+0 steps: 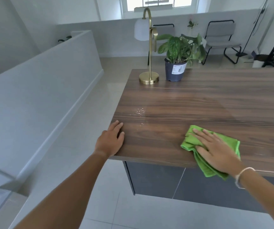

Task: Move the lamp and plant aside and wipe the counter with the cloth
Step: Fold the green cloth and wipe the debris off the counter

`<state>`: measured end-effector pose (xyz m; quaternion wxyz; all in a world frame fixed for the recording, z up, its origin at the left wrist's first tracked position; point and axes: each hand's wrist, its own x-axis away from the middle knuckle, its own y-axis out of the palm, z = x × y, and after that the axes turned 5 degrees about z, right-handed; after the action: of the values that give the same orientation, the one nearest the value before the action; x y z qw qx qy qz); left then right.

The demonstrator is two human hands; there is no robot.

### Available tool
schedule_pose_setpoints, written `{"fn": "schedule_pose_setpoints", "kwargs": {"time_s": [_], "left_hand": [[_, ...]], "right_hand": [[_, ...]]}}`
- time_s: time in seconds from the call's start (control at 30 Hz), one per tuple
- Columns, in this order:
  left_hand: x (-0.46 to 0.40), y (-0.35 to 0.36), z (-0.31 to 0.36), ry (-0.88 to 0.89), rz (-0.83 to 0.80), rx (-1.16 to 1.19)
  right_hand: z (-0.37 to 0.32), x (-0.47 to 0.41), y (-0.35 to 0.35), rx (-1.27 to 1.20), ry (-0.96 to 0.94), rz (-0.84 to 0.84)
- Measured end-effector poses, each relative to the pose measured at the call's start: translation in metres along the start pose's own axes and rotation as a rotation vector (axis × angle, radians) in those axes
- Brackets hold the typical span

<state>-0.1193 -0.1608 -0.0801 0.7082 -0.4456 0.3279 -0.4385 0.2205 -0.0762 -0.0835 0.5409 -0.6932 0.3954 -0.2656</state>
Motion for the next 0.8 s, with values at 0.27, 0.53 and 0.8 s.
{"fn": "schedule_pose_setpoints", "kwargs": {"time_s": [0.27,0.53,0.8], "left_hand": [[-0.002,0.002,-0.01,0.091,0.02,0.07],[-0.012,0.004,-0.016,0.208,-0.002,0.045],[-0.018,0.004,-0.018,0.188,0.013,0.131]], "right_hand": [[-0.051,-0.089,0.02,0.117,0.266,0.034],[-0.079,-0.065,0.027,0.01,-0.136,-0.054],[-0.032,-0.167,0.017,0.055,0.083,-0.005]]}}
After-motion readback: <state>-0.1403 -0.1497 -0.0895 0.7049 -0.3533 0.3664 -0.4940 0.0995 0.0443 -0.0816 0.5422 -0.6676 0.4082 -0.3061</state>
